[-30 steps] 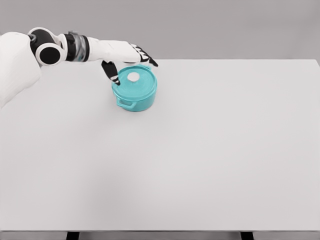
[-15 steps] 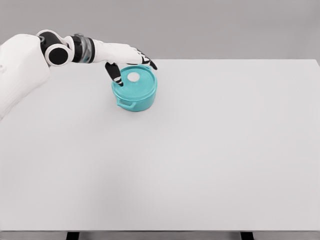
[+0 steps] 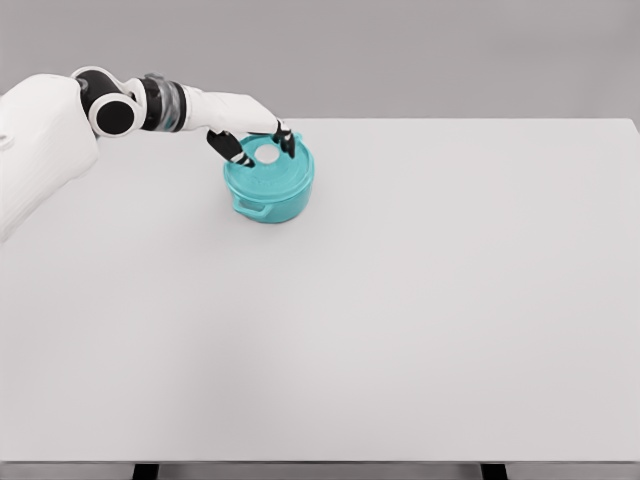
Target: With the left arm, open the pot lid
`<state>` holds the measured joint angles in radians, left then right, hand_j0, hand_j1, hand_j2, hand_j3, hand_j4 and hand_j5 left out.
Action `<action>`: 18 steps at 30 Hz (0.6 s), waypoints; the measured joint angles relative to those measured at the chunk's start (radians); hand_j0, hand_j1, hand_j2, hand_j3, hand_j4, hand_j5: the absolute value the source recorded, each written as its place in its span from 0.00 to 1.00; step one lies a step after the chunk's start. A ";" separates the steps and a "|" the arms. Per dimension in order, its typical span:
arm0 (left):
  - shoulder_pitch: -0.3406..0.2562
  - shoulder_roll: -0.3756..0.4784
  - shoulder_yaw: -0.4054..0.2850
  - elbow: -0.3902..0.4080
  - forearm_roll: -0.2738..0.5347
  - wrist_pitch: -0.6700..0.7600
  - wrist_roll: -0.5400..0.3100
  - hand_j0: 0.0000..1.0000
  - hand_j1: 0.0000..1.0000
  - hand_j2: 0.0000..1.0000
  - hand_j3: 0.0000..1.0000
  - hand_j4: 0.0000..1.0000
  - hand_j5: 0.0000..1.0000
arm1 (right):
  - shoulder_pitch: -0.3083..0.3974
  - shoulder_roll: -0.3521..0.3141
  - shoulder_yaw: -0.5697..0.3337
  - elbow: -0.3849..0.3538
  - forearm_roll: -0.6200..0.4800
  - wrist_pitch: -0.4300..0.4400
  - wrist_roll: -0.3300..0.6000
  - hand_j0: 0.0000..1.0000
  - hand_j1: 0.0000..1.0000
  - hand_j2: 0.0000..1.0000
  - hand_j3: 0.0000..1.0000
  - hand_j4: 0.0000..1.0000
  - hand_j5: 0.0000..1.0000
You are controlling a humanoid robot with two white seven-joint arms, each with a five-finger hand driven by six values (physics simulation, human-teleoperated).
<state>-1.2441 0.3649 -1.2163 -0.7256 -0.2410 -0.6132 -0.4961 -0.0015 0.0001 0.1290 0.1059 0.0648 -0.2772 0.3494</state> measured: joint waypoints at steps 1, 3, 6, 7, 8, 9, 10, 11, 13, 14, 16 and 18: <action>0.006 0.000 -0.001 0.000 0.001 0.000 0.000 0.51 0.51 0.51 0.51 0.51 0.51 | 0.002 0.000 0.000 0.000 0.000 0.000 0.000 1.00 1.00 1.00 1.00 1.00 1.00; 0.011 0.000 -0.002 0.000 0.003 0.001 0.001 0.51 0.51 0.51 0.51 0.51 0.51 | 0.000 0.000 0.000 0.000 0.000 0.000 0.000 1.00 1.00 1.00 1.00 1.00 1.00; 0.014 0.001 -0.002 0.000 0.004 0.001 0.001 0.50 0.50 0.50 0.50 0.50 0.50 | 0.000 0.000 0.000 0.000 0.000 0.000 0.000 1.00 1.00 1.00 1.00 1.00 1.00; 0.014 0.001 -0.003 0.000 0.005 0.000 0.001 0.49 0.49 0.49 0.49 0.49 0.49 | 0.002 0.000 0.000 0.000 0.000 0.000 0.000 1.00 1.00 1.00 1.00 1.00 1.00; 0.014 0.002 -0.003 0.000 0.007 0.000 0.001 0.49 0.49 0.49 0.49 0.49 0.49 | 0.000 0.000 0.000 0.000 0.000 0.000 0.000 1.00 1.00 1.00 1.00 1.00 1.00; 0.012 0.003 -0.002 -0.003 0.008 0.000 0.001 0.49 0.49 0.49 0.49 0.49 0.49 | 0.000 0.000 0.000 0.000 0.000 0.000 0.000 1.00 1.00 1.00 1.00 1.00 1.00; 0.011 0.006 -0.001 -0.009 0.013 0.000 0.001 0.49 0.49 0.49 0.49 0.49 0.49 | 0.000 0.000 0.000 0.000 0.000 0.000 0.000 1.00 1.00 1.00 1.00 1.00 1.00; 0.009 0.011 -0.001 -0.023 0.024 0.000 0.001 0.49 0.49 0.49 0.49 0.49 0.49 | 0.000 0.000 0.000 0.000 0.000 0.000 0.000 1.00 1.00 1.00 1.00 1.00 1.00; 0.009 0.045 -0.001 -0.065 0.050 0.000 0.001 0.49 0.49 0.49 0.49 0.49 0.49 | 0.002 0.000 0.000 0.000 0.000 0.000 0.000 1.00 1.00 1.00 1.00 1.00 1.00; 0.008 0.070 -0.001 -0.089 0.063 0.000 0.001 0.49 0.49 0.49 0.49 0.49 0.49 | 0.002 0.000 0.000 0.000 0.000 0.000 0.000 1.00 1.00 1.00 1.00 1.00 1.00; 0.008 0.125 -0.001 -0.133 0.087 0.000 0.001 0.49 0.49 0.49 0.49 0.49 0.49 | 0.000 0.000 0.000 0.000 0.000 0.000 0.000 1.00 1.00 1.00 1.00 1.00 1.00; 0.009 0.187 0.002 -0.169 0.103 0.000 0.002 0.49 0.49 0.49 0.49 0.49 0.49 | 0.002 0.000 0.000 0.000 0.000 0.000 0.000 1.00 1.00 1.00 1.00 1.00 1.00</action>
<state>-1.2349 0.5520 -1.2145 -0.8950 -0.1378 -0.6132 -0.4938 0.0000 0.0001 0.1290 0.1059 0.0648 -0.2772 0.3494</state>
